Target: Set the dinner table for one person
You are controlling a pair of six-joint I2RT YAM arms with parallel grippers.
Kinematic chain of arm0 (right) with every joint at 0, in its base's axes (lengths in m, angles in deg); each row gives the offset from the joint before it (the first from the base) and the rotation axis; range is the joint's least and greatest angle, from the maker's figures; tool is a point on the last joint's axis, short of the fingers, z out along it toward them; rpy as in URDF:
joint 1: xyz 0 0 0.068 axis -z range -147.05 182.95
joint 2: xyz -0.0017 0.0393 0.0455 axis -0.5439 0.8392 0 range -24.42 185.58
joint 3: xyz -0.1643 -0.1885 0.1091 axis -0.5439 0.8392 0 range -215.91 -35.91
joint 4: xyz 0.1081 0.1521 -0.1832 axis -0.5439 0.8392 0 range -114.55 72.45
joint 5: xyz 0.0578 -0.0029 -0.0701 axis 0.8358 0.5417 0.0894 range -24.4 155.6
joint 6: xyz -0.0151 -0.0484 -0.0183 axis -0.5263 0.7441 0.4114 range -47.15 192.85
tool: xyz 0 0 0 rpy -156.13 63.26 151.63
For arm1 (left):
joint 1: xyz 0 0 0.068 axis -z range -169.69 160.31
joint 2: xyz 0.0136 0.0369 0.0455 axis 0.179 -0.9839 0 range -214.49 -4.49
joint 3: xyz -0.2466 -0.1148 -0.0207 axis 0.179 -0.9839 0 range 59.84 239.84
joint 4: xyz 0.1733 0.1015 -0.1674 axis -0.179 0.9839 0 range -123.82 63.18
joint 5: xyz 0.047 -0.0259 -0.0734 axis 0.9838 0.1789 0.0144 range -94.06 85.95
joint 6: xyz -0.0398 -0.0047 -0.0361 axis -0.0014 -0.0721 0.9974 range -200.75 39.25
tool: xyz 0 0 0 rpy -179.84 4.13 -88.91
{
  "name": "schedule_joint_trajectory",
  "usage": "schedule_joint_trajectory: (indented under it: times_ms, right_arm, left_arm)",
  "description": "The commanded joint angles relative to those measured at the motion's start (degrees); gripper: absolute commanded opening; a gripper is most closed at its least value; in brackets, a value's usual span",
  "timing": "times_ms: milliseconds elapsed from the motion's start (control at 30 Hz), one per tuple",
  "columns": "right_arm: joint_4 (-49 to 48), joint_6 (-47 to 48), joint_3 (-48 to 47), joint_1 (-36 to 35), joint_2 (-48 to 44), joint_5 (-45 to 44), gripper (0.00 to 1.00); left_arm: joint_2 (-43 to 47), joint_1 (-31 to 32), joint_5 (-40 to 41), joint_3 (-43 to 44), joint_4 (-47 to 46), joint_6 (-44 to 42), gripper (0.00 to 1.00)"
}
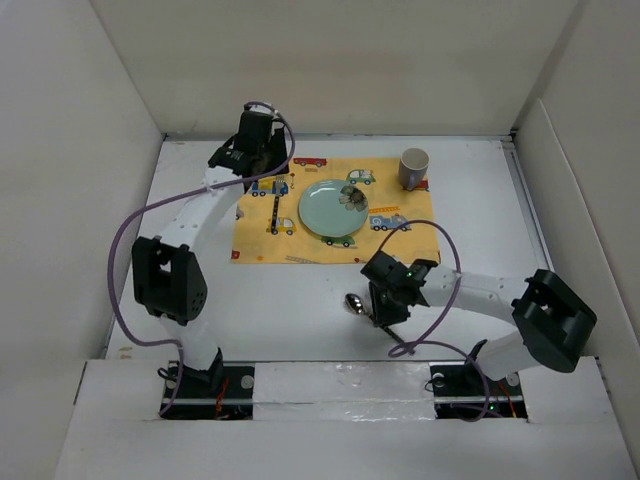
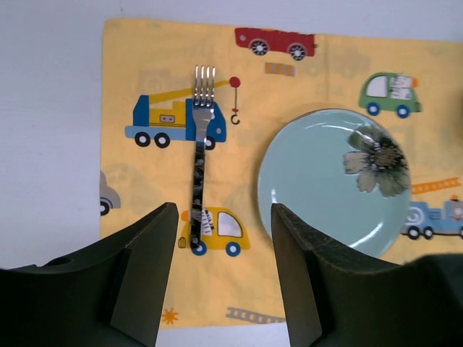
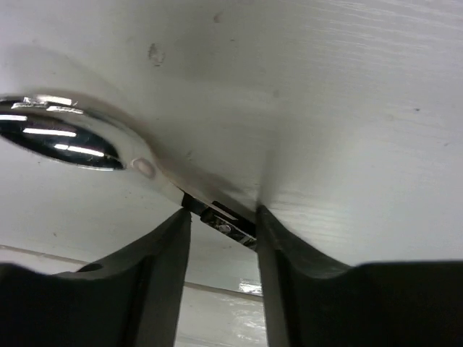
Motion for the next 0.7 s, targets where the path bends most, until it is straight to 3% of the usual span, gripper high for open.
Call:
schedule_joint_trajectory:
  times_ms: [0, 167, 233, 267, 333, 367, 467, 633, 667]
  right_arm:
    - [0.2, -1.2, -0.6, -1.7, 1.5, -1.9, 0.33]
    - [-0.2, -1.8, -0.7, -3.1, 2.9, -1.4, 0.30]
    - [-0.2, -2.2, -0.7, -3.6, 3.6, -1.6, 0.34]
    - [-0.4, -2.4, -0.7, -3.6, 4.3, -1.9, 0.44]
    - [-0.2, -2.6, -1.0, -4.3, 5.3, -3.3, 0.44]
    - [0.1, -2.9, -1.2, -4.9, 6.1, -3.8, 0.28]
    - [0.7, -4.2, -2.1, -4.9, 6.0, -6.5, 0.00]
    - [4.9, -2.2, -8.7, -3.6, 0.5, -11.4, 0.00]
    - [6.2, 0.4, -12.0, 0.0, -0.2, -11.6, 0.00]
  left_arm:
    - [6.0, 0.2, -4.2, -3.0, -0.1, 2.8, 0.51]
    - [11.6, 0.2, -6.4, -8.8, -1.5, 4.0, 0.50]
    - [13.3, 0.2, -6.8, -11.1, -1.7, 4.4, 0.50]
    - [14.1, 0.2, -6.9, -11.8, -1.9, 4.6, 0.50]
    - [15.7, 0.2, -8.2, -14.0, -2.5, 4.9, 0.50]
    - [16.3, 0.2, -8.3, -14.8, -2.7, 5.4, 0.50]
    - [18.6, 0.2, -11.3, -17.7, -3.7, 6.7, 0.49]
    - [24.1, 0.2, -13.6, -23.0, -4.9, 7.7, 0.49]
    - [25.3, 0.2, -14.0, -24.1, -5.2, 7.7, 0.49]
